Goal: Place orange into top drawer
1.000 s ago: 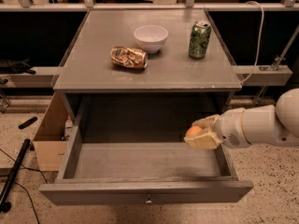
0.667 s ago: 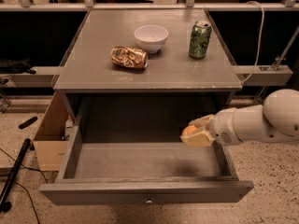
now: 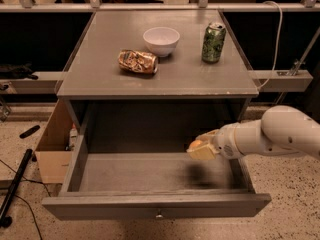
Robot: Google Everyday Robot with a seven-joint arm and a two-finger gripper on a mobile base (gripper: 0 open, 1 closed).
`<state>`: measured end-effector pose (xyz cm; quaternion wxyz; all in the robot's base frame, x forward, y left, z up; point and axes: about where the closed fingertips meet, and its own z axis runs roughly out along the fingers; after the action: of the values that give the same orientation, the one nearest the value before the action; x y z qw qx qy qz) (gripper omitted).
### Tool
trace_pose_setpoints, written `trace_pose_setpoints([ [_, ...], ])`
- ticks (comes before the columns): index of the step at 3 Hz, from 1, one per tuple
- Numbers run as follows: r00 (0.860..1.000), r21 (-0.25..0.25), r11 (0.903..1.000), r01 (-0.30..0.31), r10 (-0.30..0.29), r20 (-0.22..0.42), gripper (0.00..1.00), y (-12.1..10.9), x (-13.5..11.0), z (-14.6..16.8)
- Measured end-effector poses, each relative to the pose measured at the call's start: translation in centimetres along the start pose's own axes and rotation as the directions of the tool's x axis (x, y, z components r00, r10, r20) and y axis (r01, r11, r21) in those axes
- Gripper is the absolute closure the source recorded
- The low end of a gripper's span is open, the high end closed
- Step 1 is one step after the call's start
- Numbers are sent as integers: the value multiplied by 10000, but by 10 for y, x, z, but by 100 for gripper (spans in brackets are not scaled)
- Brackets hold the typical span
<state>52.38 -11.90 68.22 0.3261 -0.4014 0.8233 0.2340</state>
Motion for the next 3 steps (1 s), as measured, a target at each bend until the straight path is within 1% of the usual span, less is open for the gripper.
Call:
trace_pose_setpoints([
  [1, 9994, -100, 9993, -350, 349, -52, 100, -3, 10, 51],
  [2, 9990, -125, 9989, -450, 449, -55, 98, -5, 13, 57],
  [3, 9990, -125, 9989, -450, 449, -55, 76, -5, 13, 57],
])
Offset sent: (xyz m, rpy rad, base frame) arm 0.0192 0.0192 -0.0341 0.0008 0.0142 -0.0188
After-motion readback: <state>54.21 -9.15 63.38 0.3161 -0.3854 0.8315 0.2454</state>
